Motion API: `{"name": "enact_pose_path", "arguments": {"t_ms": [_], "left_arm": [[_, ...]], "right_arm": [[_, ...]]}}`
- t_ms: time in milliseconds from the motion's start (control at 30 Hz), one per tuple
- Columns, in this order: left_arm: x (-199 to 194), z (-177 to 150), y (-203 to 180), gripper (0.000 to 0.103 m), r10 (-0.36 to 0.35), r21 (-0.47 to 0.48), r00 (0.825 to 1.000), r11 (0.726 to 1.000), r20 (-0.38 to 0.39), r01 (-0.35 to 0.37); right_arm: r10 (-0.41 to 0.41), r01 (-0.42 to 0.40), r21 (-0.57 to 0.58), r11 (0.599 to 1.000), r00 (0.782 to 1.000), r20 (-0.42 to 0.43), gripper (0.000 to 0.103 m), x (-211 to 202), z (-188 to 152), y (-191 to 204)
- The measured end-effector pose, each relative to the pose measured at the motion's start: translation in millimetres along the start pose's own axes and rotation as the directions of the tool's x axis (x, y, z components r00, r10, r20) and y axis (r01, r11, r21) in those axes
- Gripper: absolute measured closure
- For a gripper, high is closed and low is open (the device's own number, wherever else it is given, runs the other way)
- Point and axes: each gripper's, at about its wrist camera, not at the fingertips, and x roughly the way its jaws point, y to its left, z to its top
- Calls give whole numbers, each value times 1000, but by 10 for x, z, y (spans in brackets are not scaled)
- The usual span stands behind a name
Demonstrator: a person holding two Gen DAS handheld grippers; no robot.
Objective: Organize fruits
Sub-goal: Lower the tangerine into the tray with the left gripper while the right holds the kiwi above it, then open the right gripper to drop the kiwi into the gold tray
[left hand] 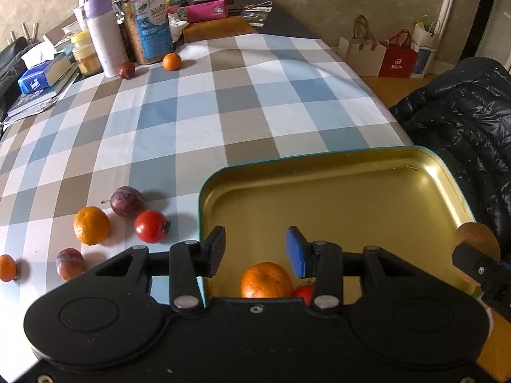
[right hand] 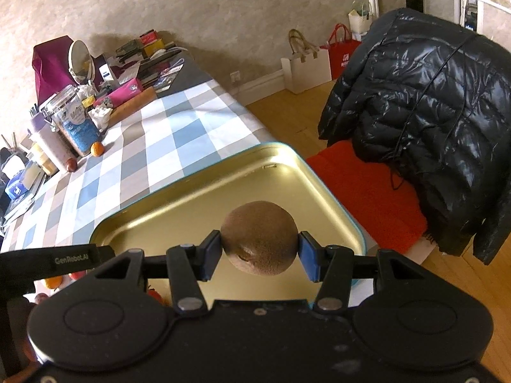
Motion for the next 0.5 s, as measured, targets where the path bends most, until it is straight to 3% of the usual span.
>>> {"name": "enact_pose_path", "arguments": {"t_ms": [200, 500], "left_arm": [[38, -30, 91, 50, 6, -23, 1000, 1000, -22, -7], [31, -86, 186, 50, 10, -46, 999, 999, -31, -11]], "right_arm": [[-13, 11, -46, 999, 999, -36, 49, 54, -27, 74], [16, -13, -108, 994, 1000, 24, 48, -63, -31, 165]]}}
